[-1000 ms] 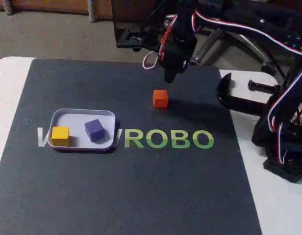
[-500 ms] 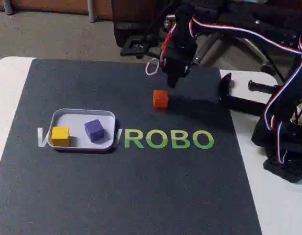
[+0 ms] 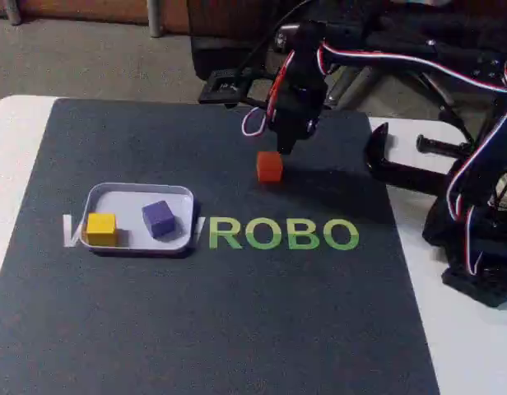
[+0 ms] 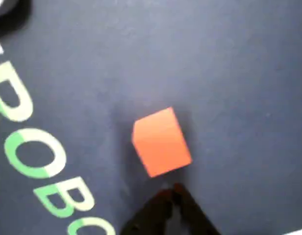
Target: Move blocks one by one until all three blocks are in the tray.
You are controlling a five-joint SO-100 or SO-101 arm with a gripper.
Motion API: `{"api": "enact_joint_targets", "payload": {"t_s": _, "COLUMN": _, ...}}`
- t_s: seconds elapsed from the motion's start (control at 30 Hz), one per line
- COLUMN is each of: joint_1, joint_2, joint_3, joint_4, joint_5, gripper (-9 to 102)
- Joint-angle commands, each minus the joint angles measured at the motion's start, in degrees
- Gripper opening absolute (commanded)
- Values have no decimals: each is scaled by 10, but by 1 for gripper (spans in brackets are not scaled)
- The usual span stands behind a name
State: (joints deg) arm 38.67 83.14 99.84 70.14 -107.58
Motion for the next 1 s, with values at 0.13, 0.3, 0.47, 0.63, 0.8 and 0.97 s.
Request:
{"api": "enact_joint_targets", "payload": {"t_s": 0.13, "joint_1": -8, "joint_2": 36, "joint_3": -4, "joint_4": 3, "joint_5": 5, "gripper": 4}}
{"api": "enact_joint_targets", "payload": {"t_s": 0.3, "joint_1": -10, "joint_2": 41, "joint_3": -4, "joint_4": 3, "joint_5": 9, "gripper": 16}}
{"api": "enact_joint_targets", "payload": {"t_s": 0.47, "joint_1": 1, "joint_2": 44, "joint_3": -4, "joint_4": 3, "joint_5": 9, "gripper": 21}}
{"api": "enact_joint_targets", "payload": {"t_s": 0.63, "joint_1": 4, "joint_2": 31, "joint_3": -4, "joint_4": -14, "joint_5": 13, "gripper": 22}}
{"api": "enact_joint_targets", "payload": {"t_s": 0.8, "joint_1": 11, "joint_2": -5, "joint_3": -33, "joint_4": -25, "joint_5": 15, "gripper": 22}}
{"api": "enact_joint_targets", "payload": {"t_s": 0.97, "joint_1": 11, "joint_2": -21, "joint_3": -39, "joint_4": -40, "joint_5": 16, "gripper": 22}}
